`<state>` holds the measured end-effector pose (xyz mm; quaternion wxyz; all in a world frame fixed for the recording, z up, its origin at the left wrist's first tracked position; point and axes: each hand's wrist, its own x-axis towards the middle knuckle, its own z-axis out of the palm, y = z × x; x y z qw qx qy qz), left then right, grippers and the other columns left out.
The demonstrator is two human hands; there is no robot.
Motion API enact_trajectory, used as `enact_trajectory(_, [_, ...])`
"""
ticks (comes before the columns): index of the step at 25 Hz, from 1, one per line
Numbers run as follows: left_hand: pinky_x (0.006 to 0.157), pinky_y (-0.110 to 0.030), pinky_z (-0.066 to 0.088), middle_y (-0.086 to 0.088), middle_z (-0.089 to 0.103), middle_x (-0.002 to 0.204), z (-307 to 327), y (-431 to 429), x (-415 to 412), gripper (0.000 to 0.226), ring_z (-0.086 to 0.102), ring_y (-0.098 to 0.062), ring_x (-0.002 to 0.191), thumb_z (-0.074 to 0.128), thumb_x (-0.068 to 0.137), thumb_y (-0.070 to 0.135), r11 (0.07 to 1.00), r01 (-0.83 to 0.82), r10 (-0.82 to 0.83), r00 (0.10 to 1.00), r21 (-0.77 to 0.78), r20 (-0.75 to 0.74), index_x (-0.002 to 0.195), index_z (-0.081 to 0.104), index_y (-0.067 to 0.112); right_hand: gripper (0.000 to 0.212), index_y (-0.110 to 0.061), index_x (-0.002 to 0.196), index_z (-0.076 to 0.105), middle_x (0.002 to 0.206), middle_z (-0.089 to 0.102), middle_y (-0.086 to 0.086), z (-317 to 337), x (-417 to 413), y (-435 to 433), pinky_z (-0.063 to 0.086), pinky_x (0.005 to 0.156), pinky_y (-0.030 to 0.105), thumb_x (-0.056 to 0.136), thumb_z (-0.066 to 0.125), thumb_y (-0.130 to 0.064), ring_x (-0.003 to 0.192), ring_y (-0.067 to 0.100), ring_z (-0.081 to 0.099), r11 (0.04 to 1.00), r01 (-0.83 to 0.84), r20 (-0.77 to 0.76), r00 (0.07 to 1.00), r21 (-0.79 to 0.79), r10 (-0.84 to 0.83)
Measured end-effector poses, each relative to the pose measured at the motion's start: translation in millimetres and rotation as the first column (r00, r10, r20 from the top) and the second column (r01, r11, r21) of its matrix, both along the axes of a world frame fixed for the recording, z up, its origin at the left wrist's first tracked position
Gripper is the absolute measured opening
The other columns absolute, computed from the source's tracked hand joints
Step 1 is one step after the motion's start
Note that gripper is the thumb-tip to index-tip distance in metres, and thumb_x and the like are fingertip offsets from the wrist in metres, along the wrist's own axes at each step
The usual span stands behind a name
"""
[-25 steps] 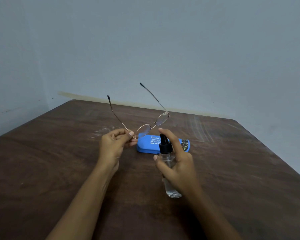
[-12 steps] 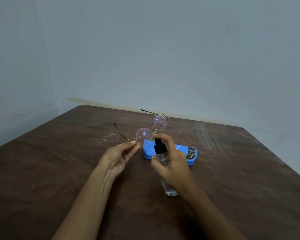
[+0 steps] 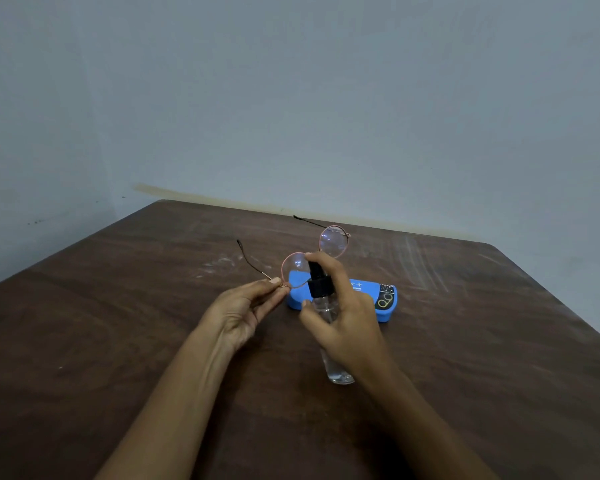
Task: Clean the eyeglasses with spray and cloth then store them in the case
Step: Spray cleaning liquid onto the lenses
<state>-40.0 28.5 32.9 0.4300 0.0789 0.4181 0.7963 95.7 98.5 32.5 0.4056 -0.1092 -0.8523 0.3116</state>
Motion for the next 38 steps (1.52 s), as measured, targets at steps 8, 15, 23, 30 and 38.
enact_trajectory(8, [0.045,-0.017,0.054,-0.011,0.068,0.050,1.7,-0.7,2.7,0.017,0.068,-0.015,0.049,0.049,0.084,-0.011,1.000,0.014,-0.014,1.000,-0.008,0.010,0.072,0.059,-0.007,0.065,-0.057,0.108,0.036,0.052,0.050,-0.014,0.0,4.2,2.1,0.033,0.047,0.007,0.075,0.058,-0.006,0.046,0.003,0.046,0.999,0.001,-0.016,1.000,-0.046,-0.002])
enact_trajectory(15, [0.043,-0.018,0.053,-0.012,0.069,0.051,0.7,0.4,1.0,0.022,0.068,-0.016,0.049,0.050,0.082,-0.012,1.000,0.016,-0.016,1.000,-0.016,-0.001,0.064,0.062,-0.008,0.067,-0.052,0.120,0.039,0.064,0.055,-0.010,1.4,17.2,15.0,0.043,0.046,0.014,0.072,0.057,-0.009,0.042,0.009,0.045,0.994,0.100,-0.116,0.988,-0.032,-0.103])
enact_trajectory(23, [0.045,-0.017,0.054,-0.012,0.069,0.051,-0.8,-1.0,1.2,0.037,0.068,-0.015,0.049,0.050,0.082,-0.012,0.998,0.044,-0.048,0.997,-0.055,-0.063,0.051,0.068,-0.003,0.062,-0.056,0.111,0.042,0.067,0.057,-0.010,4.6,29.9,30.9,0.050,0.045,0.036,0.067,0.054,-0.014,0.042,0.021,0.050,0.974,0.221,-0.136,0.965,-0.041,-0.225])
enact_trajectory(30, [0.046,-0.018,0.055,-0.012,0.069,0.051,1.6,-4.1,4.9,0.024,0.068,-0.015,0.049,0.050,0.082,-0.012,0.996,0.049,-0.053,0.997,-0.075,-0.052,0.064,0.064,-0.007,0.053,-0.054,0.104,0.044,0.067,0.059,-0.006,2.5,30.4,29.3,0.046,0.038,0.039,0.066,0.054,-0.018,0.043,0.020,0.050,0.970,0.217,-0.103,0.968,-0.105,-0.228])
enact_trajectory(38, [0.044,-0.017,0.054,-0.012,0.069,0.052,0.3,-4.3,3.1,0.015,0.068,-0.015,0.050,0.050,0.082,-0.012,0.997,0.049,-0.053,0.997,-0.067,-0.055,0.073,0.060,-0.008,0.063,-0.061,0.110,0.039,0.063,0.057,-0.027,3.4,31.1,27.5,0.056,0.065,0.047,0.066,0.053,-0.018,0.048,0.020,0.051,0.958,0.251,-0.055,0.964,-0.138,-0.261])
